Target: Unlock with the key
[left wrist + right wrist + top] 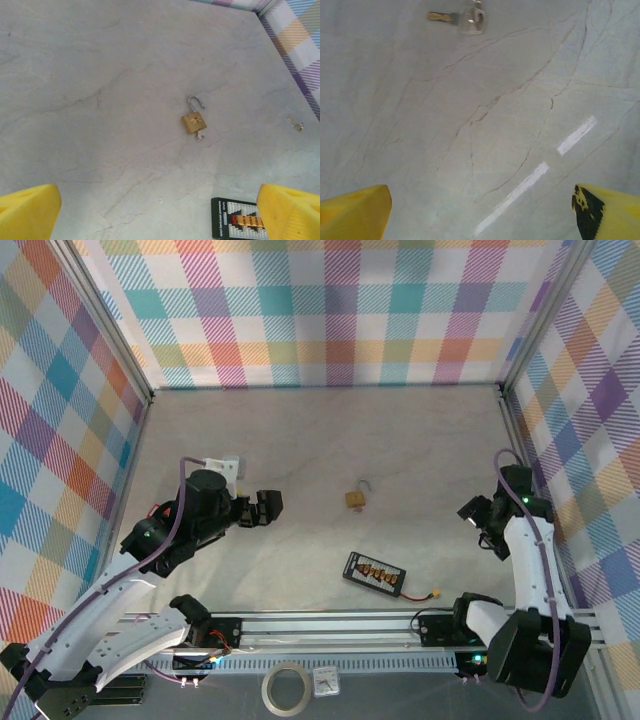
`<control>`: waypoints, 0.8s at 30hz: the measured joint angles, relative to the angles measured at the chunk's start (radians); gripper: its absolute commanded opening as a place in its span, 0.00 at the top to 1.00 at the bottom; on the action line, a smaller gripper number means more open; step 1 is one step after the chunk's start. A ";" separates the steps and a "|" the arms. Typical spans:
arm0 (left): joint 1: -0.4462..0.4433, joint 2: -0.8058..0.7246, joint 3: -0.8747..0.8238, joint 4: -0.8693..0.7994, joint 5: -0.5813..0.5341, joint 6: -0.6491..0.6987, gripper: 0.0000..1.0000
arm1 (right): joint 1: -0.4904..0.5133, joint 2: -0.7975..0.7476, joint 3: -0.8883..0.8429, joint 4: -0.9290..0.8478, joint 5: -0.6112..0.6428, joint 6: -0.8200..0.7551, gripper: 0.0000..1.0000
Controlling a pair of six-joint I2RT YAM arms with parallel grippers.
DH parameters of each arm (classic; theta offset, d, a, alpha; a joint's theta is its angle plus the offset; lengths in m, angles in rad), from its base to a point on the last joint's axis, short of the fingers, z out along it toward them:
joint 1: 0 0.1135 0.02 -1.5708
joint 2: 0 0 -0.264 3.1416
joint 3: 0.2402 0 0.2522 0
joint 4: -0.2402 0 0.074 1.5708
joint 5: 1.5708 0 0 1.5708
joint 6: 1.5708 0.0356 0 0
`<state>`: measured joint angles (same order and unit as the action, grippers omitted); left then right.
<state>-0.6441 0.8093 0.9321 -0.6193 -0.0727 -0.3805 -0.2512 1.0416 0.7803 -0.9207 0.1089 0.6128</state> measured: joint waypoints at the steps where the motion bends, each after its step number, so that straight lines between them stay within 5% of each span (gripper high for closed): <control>1: 0.000 0.004 0.000 0.002 0.004 0.000 0.00 | -0.022 0.015 -0.021 0.021 -0.006 0.000 0.10; 9: 0.000 0.014 0.000 0.013 0.005 -0.009 0.00 | -0.143 0.087 -0.111 0.174 -0.016 -0.001 0.19; 24: 0.000 0.053 0.000 0.021 0.005 -0.015 0.00 | -0.155 0.338 0.004 0.351 -0.050 -0.162 0.31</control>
<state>-0.6445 0.8627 0.9318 -0.5980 -0.0677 -0.3958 -0.4061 1.3792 0.7845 -0.5697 0.0586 0.4507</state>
